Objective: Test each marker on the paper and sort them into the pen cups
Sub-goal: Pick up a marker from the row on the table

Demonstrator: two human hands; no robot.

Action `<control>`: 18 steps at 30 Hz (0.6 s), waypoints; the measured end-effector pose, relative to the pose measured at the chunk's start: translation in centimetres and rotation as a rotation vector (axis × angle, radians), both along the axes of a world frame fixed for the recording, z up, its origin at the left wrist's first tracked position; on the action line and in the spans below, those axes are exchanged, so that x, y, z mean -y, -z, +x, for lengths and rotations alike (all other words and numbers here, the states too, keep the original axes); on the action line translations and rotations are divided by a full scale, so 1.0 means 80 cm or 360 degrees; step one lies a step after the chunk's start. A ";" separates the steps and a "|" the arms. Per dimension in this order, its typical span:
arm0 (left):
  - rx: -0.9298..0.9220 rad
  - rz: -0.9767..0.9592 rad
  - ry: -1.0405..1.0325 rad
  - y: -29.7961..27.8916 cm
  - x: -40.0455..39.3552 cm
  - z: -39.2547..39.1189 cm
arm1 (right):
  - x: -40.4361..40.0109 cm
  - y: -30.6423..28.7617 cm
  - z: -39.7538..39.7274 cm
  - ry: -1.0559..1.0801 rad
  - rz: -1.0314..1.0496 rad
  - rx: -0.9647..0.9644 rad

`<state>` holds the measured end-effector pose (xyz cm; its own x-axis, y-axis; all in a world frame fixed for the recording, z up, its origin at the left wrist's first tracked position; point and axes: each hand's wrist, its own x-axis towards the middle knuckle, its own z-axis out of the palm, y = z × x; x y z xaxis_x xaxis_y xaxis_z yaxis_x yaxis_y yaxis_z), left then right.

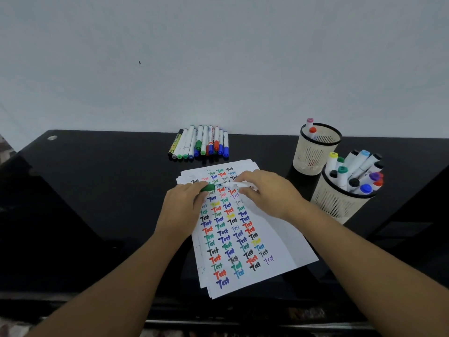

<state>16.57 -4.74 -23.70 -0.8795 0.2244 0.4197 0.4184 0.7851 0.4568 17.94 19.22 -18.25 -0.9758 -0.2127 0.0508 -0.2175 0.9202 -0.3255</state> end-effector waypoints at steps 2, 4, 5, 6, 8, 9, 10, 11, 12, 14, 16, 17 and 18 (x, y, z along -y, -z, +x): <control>0.0003 0.0001 0.0005 -0.001 0.000 0.001 | 0.000 0.000 0.001 -0.0018 0.0012 -0.0029; 0.0007 -0.0014 0.0016 0.000 -0.001 0.001 | 0.000 0.003 -0.001 -0.0029 0.0008 -0.0022; 0.0007 -0.0024 0.0026 0.000 -0.001 0.001 | 0.000 0.005 -0.001 -0.0037 0.0034 -0.0015; 0.0004 -0.0030 0.0036 0.001 -0.001 0.001 | 0.000 0.007 -0.001 -0.0046 0.0054 -0.0009; -0.0011 -0.0045 0.0066 0.001 0.000 0.001 | 0.002 0.011 -0.004 -0.0054 0.0061 -0.0012; -0.0024 -0.0056 0.0086 0.001 0.000 0.001 | 0.003 0.013 -0.005 -0.0060 0.0055 -0.0017; -0.0040 -0.0071 0.0108 0.001 0.000 0.002 | 0.005 0.013 -0.006 -0.0074 0.0054 -0.0019; -0.0062 -0.0091 0.0132 0.001 0.000 0.003 | 0.008 0.014 -0.006 -0.0095 0.0063 -0.0015; -0.0086 -0.0111 0.0157 0.001 0.000 0.004 | 0.011 0.014 -0.006 -0.0123 0.0074 -0.0015; -0.0116 -0.0125 0.0192 0.002 0.000 0.005 | 0.017 0.014 -0.004 -0.0169 0.0093 -0.0045; -0.0115 -0.0115 0.0190 0.002 0.000 0.004 | 0.021 0.013 -0.002 -0.0186 0.0116 -0.0098; -0.0107 -0.0113 0.0189 0.002 -0.001 0.004 | 0.023 0.013 -0.002 -0.0192 0.0142 -0.0119; -0.0102 -0.0113 0.0200 0.001 -0.001 0.004 | 0.022 0.012 -0.001 -0.0201 0.0167 -0.0130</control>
<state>16.93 -4.63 -23.76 -0.8146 0.3621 0.4532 0.5417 0.7543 0.3710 17.85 17.43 -19.24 -0.9346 -0.3414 0.0999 -0.3551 0.9120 -0.2055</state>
